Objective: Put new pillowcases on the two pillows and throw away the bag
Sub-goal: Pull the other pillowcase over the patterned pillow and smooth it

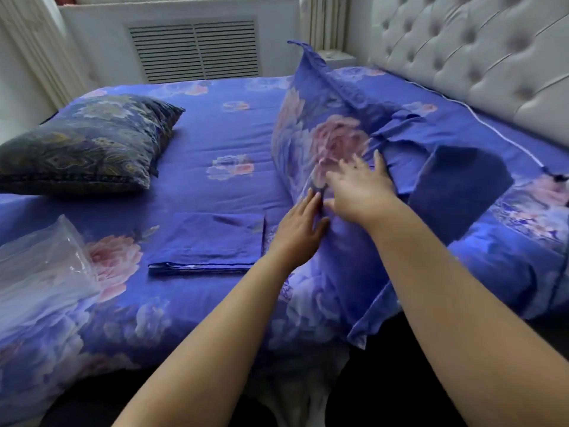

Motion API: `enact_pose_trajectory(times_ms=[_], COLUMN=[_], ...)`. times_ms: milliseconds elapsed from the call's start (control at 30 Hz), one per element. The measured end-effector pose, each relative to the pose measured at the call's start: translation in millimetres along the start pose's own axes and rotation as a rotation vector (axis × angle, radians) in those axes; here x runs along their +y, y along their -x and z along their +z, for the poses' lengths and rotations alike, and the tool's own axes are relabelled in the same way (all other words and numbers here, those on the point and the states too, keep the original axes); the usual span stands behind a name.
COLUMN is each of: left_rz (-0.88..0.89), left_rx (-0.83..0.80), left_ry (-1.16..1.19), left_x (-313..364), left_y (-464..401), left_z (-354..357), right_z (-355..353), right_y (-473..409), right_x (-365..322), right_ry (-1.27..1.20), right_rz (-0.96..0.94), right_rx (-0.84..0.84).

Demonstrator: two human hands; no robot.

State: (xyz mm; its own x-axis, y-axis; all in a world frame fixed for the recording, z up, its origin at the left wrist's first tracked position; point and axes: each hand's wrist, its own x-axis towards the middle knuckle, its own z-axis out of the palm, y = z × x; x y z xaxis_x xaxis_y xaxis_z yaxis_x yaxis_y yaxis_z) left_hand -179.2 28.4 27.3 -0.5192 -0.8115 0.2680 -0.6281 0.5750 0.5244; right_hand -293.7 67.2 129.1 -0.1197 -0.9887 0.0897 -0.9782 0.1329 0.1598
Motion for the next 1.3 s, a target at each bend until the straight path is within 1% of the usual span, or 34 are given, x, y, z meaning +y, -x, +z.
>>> enact_pose_trajectory(times_ms=[67,133,233,300,400,500,600,700,767,867,967,1033,1100,1133,1167,1233,1267,1300], left_rz=[-0.164,-0.273,-0.335,-0.389,-0.442,-0.502,-0.495,-0.492,-0.477,-0.441,-0.424,-0.404,-0.411,-0.437,-0.467,-0.510,-0.521,-0.525], left_rx=[-0.092,-0.131,-0.150,-0.175,-0.211,-0.203,-0.104,-0.039,-0.016,0.020,0.072,0.140,0.228,0.282,0.335,0.409,0.413,0.371], left_ry=[-0.132,-0.224,-0.279,-0.303,-0.386,-0.363,-0.328,-0.279,-0.249,-0.264,-0.317,-0.324,-0.280,-0.221,-0.127,0.154,0.284,0.360], left_x=[-40.4,-67.2,-83.8,-90.8,-107.0,-125.1,-144.5,-164.2,-171.6,-174.1,-175.7,-170.8,-162.2,-157.2,-151.8,-142.6,-138.5,-135.5], left_y=[13.4,28.7,36.5,39.2,48.4,59.8,71.8,81.8,83.9,81.7,77.5,73.7,68.4,65.7,61.7,55.5,52.7,52.7], left_z=[15.1,16.8,13.6,9.2,2.1,-5.9,-18.9,-31.6,-36.0,-38.0,-38.2,-40.5,-46.3,-50.7,-55.3,-65.6,-70.9,-76.9], right_z=[38.0,70.3,108.4,127.5,146.2,154.4,157.7,160.0,162.4,165.7,166.7,163.8,158.2,154.3,149.7,146.6,145.6,143.2], right_y=[-11.2,-13.5,-13.2,-15.1,-20.1,-25.0,-30.0,-35.8,-38.5,-43.0,-43.7,-44.2,-45.8,-48.3,-52.5,-62.7,-65.8,-67.7], right_x=[11.9,9.5,-2.7,-9.7,-28.9,-57.4,-86.5,-114.8,-127.8,-137.3,-143.0,-147.2,-148.6,-148.2,-147.3,-149.1,-150.6,-152.3], right_ry=[-0.024,-0.073,-0.099,-0.144,-0.366,-0.573,-0.665,-0.686,-0.661,-0.584,-0.603,-0.594,-0.598,-0.600,-0.617,-0.729,-0.800,-0.881], right_rz=[0.073,0.077,0.056,0.026,-0.017,-0.071,-0.143,-0.306,-0.372,-0.359,-0.310,-0.281,-0.233,-0.199,-0.158,-0.106,-0.096,-0.092], right_rx=[-0.041,-0.102,-0.204,-0.212,-0.212,-0.232,-0.226,-0.252,-0.294,-0.261,-0.212,-0.166,-0.107,-0.100,-0.114,-0.157,-0.156,-0.132])
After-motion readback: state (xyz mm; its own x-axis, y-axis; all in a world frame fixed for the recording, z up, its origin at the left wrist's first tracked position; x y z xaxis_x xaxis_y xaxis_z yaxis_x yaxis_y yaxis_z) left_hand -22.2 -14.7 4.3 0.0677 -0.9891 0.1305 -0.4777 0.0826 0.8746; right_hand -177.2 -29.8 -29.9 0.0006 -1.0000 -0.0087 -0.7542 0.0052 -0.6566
